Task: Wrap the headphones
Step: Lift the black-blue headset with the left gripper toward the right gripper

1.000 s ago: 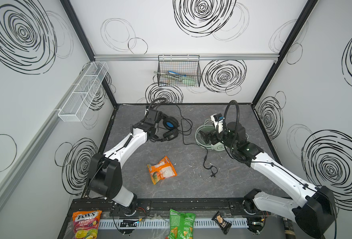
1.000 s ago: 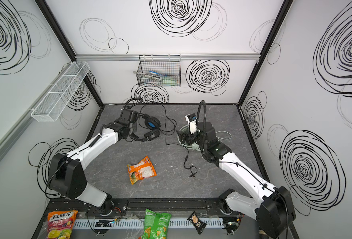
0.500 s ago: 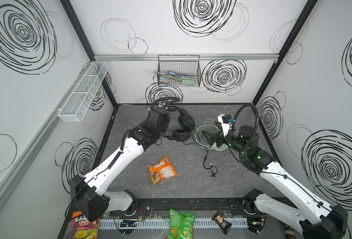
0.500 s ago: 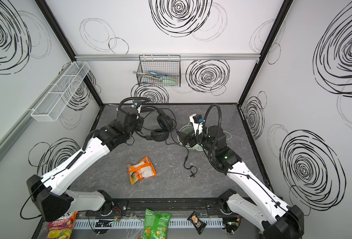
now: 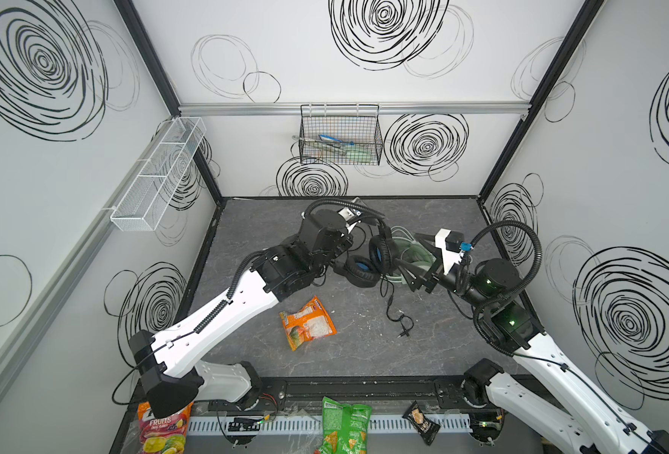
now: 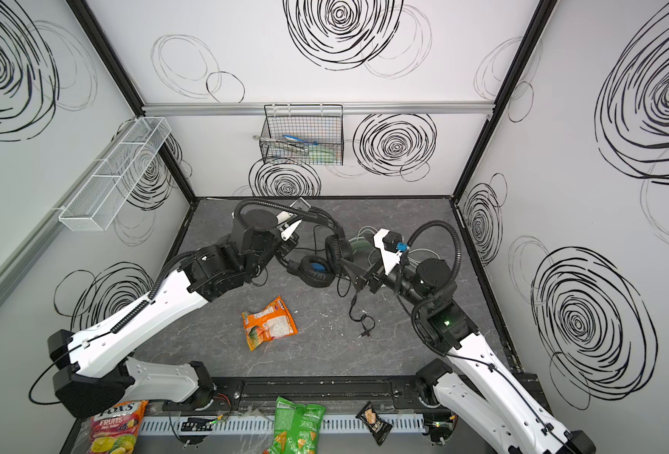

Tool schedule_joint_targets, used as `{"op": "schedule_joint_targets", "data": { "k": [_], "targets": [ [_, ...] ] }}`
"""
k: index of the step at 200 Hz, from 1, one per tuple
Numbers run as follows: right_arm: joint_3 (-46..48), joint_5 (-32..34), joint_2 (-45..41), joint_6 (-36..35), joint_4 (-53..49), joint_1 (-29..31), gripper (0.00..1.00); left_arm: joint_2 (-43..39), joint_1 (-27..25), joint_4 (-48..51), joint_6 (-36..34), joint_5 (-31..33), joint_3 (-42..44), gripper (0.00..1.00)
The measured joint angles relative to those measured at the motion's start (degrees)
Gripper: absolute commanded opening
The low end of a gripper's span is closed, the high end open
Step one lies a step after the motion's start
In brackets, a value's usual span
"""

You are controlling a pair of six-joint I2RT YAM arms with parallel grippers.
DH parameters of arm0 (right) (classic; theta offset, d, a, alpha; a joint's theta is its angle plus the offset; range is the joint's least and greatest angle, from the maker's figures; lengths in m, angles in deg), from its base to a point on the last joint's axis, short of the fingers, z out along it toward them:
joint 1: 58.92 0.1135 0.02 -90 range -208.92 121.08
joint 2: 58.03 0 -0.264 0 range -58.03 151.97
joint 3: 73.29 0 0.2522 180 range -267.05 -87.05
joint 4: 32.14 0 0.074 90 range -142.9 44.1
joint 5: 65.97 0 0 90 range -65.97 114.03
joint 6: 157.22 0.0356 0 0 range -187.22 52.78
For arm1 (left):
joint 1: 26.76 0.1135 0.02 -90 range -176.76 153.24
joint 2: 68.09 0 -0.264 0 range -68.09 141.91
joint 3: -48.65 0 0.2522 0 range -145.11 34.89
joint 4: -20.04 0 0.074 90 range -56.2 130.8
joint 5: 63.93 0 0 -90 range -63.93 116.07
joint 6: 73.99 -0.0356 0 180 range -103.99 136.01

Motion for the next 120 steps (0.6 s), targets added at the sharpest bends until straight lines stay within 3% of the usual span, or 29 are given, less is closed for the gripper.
{"op": "schedule_joint_targets", "data": {
  "k": [58, 120],
  "targets": [
    [1.4, -1.9, -1.6, -1.7, 2.0, 0.0, 0.97, 1.2, -4.4, -5.1, -13.9, 5.6, -1.6, 0.0],
    [2.4, -5.4, -3.1, -2.3, 4.0, 0.0, 0.97, -0.6, -6.3, -5.0, -18.8, 3.0, -2.6, 0.0]
  ]
}}
